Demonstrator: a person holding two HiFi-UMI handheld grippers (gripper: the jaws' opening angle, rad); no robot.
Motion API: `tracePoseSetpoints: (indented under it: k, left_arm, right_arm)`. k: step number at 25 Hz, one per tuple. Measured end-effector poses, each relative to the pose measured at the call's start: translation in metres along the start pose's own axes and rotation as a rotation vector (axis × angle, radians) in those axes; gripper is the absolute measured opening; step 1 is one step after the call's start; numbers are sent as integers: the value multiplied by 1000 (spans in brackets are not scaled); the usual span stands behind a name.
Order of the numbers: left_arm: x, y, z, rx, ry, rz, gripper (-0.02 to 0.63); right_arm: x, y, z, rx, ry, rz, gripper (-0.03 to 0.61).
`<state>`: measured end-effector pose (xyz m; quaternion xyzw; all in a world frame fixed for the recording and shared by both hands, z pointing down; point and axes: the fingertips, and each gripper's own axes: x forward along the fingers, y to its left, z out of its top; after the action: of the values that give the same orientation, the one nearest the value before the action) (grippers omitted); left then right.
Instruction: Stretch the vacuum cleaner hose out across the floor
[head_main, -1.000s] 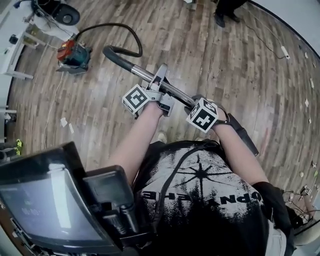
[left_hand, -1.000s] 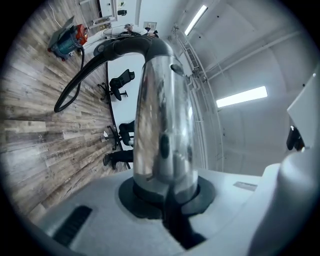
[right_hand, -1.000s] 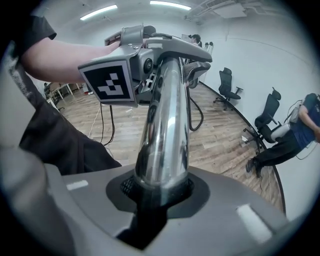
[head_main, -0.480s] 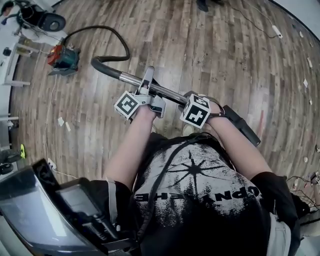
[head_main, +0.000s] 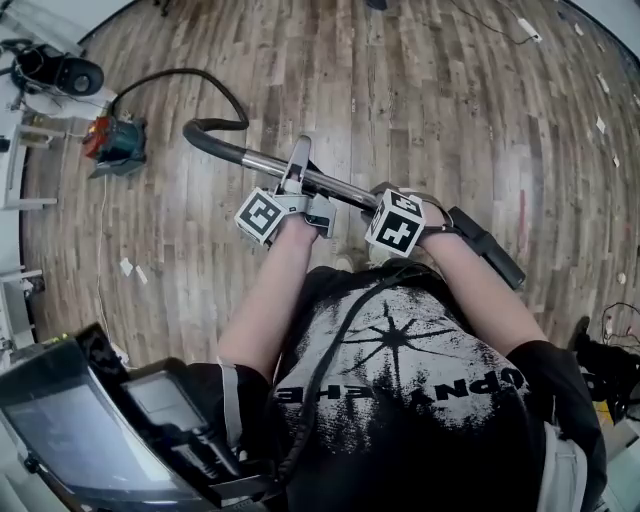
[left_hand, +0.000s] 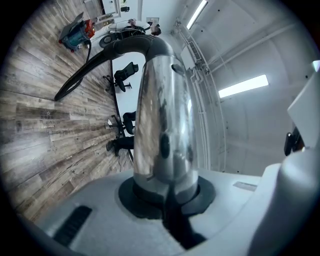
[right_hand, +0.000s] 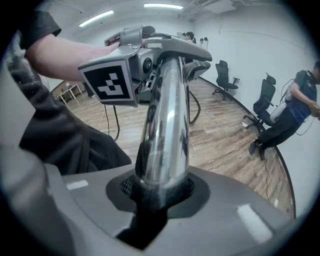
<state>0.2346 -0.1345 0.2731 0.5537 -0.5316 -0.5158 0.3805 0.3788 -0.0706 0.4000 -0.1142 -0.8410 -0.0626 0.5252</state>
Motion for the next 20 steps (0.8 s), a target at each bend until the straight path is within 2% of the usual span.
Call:
tracePoseSetpoints:
  k: [6,10,15,20]
  left_arm:
    - [-26,12,-17,-29,67,3,38]
    - [-37,21,-47,-72,110,-20,38]
    - [-38,26,-86,-161,167,-7,38]
    - [-35,15,-110,-140,154,7,38]
  right_arm:
    - [8,32,-12,65,23,-35,97]
    - [7,53,-40,111,63,-51,97]
    - [-3,70,-73,189,122,-44,97]
    - [-20,70,-92,174,97,-26,97]
